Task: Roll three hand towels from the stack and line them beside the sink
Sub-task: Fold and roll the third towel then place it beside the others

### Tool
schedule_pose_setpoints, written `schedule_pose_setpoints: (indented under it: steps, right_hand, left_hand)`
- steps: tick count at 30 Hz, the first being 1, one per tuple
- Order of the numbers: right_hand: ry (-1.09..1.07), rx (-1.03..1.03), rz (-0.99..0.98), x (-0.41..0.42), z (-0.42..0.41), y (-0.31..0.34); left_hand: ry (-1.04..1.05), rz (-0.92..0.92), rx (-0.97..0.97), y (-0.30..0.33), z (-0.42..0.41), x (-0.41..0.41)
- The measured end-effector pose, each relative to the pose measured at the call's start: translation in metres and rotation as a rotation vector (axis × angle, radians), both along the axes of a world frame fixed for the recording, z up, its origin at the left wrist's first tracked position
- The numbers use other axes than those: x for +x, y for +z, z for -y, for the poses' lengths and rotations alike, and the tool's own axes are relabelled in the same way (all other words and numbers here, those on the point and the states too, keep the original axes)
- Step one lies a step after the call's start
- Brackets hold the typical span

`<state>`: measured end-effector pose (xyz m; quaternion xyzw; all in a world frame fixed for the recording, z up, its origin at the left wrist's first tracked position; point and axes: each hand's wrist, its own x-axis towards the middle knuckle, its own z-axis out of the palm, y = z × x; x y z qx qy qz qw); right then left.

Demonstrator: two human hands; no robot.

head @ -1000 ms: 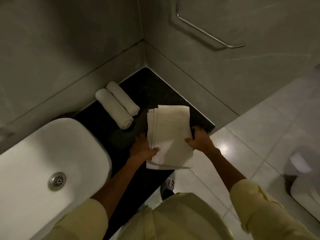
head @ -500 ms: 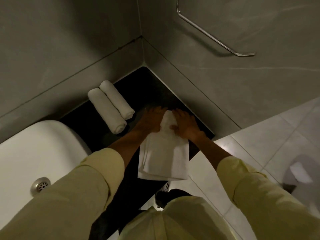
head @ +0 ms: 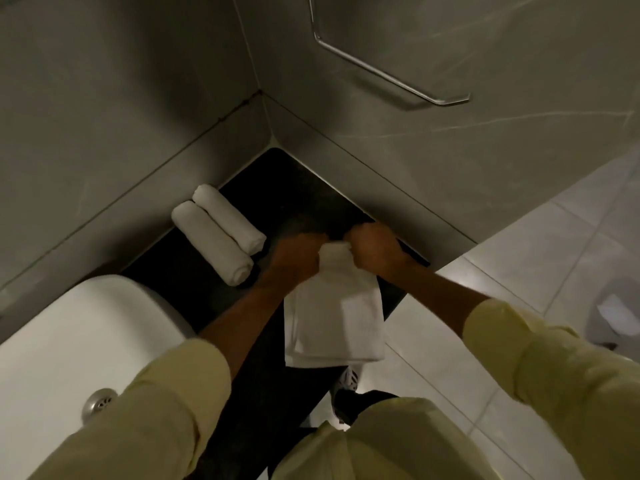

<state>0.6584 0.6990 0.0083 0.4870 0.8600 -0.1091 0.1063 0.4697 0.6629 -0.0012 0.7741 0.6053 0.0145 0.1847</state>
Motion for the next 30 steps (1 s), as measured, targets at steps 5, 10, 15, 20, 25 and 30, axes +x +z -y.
schedule_pose_setpoints:
  steps: [5,10,15,20,25,30]
  right_hand:
    - [-0.028,-0.050,-0.013,0.015,0.093,-0.039]
    - [-0.166,-0.140,-0.120,0.010,0.087,-0.034]
    - [-0.293,-0.208,-0.197,-0.001,0.023,-0.005]
    - [-0.206,-0.354,-0.178,0.008,-0.010,0.005]
    - [-0.154,-0.417,-0.104,0.008,-0.001,-0.002]
    - [0.019,0.021,-0.162,0.020,0.038,-0.011]
  left_hand:
    - [-0.124,-0.075,-0.025,-0.029,0.074,-0.009]
    - [-0.081,-0.126,-0.125,-0.022,0.067,-0.004]
    - [0.073,-0.012,-0.072,0.001,0.011,0.001]
    - [0.117,-0.057,-0.234,0.008,-0.020,0.009]
    - [0.027,-0.017,-0.303,0.009,-0.016,0.003]
    - [0.067,0.051,0.007,-0.002,0.032,0.005]
